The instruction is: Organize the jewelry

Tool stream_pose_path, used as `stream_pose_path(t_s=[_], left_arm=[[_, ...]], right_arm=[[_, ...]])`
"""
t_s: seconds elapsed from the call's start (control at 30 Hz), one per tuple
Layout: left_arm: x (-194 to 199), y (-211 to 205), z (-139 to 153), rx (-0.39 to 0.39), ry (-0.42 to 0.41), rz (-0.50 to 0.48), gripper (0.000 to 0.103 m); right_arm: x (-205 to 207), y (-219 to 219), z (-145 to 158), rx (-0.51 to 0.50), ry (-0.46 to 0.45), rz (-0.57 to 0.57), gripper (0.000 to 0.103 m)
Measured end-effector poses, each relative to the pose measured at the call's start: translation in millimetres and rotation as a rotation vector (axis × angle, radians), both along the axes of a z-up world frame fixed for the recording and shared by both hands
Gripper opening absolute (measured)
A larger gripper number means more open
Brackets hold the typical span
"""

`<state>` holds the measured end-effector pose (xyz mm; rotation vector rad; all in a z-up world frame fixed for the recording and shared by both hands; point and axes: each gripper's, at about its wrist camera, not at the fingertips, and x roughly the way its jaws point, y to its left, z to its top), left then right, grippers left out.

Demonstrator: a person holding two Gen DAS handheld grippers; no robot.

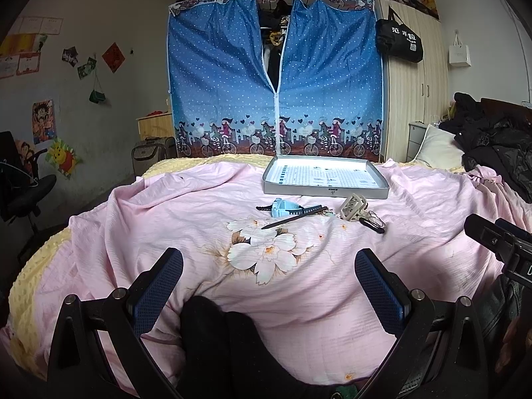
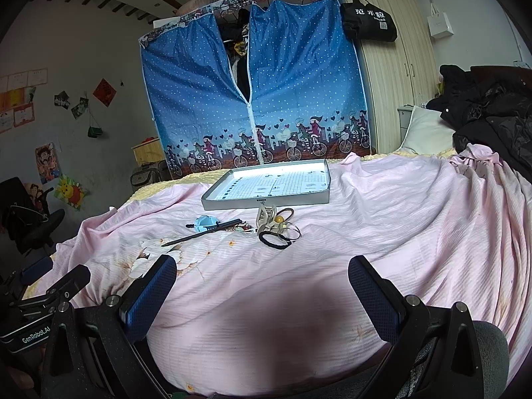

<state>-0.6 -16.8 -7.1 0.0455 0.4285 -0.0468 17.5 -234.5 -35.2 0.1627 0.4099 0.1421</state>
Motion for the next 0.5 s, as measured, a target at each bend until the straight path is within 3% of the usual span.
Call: stream_pose_path(t_s=[0.33, 0.5], left_arm=[[0.2, -0.9, -1.1, 0.0, 0.007, 0.001, 0.101], [6.7, 1.9, -3.7, -0.012, 0.036, 0.002, 0.101]], right_arm=[[0.0, -0.1, -0.2, 0.003, 0.003, 0.0, 0.103], [8.4, 1.7, -2.9, 0.004, 0.069, -0.005, 0.103]])
